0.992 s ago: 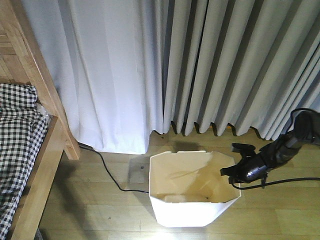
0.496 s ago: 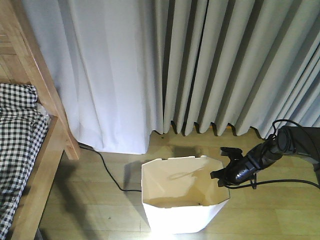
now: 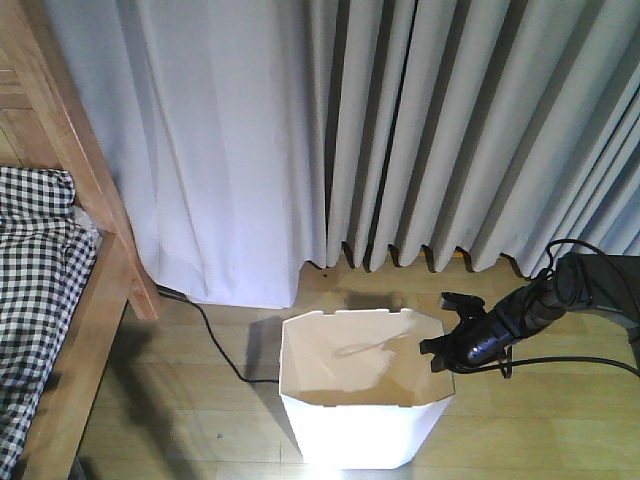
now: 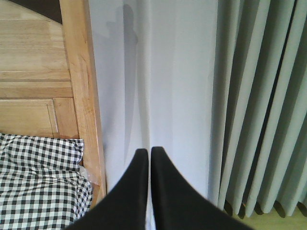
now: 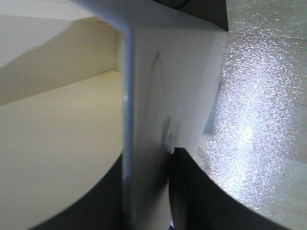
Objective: Move trash bin to bedside with robot
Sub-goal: 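Push the bin with the right gripper toward the curtains and settle it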
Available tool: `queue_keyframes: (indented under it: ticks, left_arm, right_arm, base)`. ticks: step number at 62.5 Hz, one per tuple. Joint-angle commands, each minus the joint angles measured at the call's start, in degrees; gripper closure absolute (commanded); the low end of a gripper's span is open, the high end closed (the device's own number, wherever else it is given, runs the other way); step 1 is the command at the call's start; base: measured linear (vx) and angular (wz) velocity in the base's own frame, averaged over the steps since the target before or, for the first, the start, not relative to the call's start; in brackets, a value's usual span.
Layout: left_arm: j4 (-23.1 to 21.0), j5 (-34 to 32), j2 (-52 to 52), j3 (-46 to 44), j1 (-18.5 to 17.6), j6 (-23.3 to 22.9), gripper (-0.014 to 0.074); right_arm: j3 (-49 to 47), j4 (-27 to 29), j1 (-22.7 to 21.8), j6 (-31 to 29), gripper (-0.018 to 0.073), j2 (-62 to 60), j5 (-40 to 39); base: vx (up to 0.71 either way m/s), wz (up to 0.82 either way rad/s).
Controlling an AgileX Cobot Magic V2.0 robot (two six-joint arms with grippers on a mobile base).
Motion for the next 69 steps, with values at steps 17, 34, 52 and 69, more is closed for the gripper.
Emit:
queue_keyframes:
  ticks: [17, 34, 52, 69]
  left_arm:
    - [-0.52, -4.53, -0.81, 1.08, -0.13, -0.32, 0.0603]
    - [-0.52, -4.53, -0.81, 1.08, -0.13, -0.32, 0.0603]
    - [-0.52, -4.53, -0.81, 1.08, -0.13, -0.32, 0.0603]
    - [-0.52, -4.53, -0.81, 1.08, -0.13, -0.32, 0.0603]
  right_arm:
    - [-0.95, 0.72, -0.17, -0.51, 0.0233, -4.29, 4.09]
    - [-2.12, -2.44, -0.17, -0.26, 0.0142, -4.6, 4.51]
    - [-2.17, -8.64, -0.23, 3.23, 0.008, -5.32, 2.22]
    - [-2.0, -12.28, -1.5, 9.96, 0.0115, -6.79, 1.74]
  base:
    - [0.0, 0.0]
    - [0.0, 0.0]
    - [0.0, 0.0]
    - [0.0, 0.0]
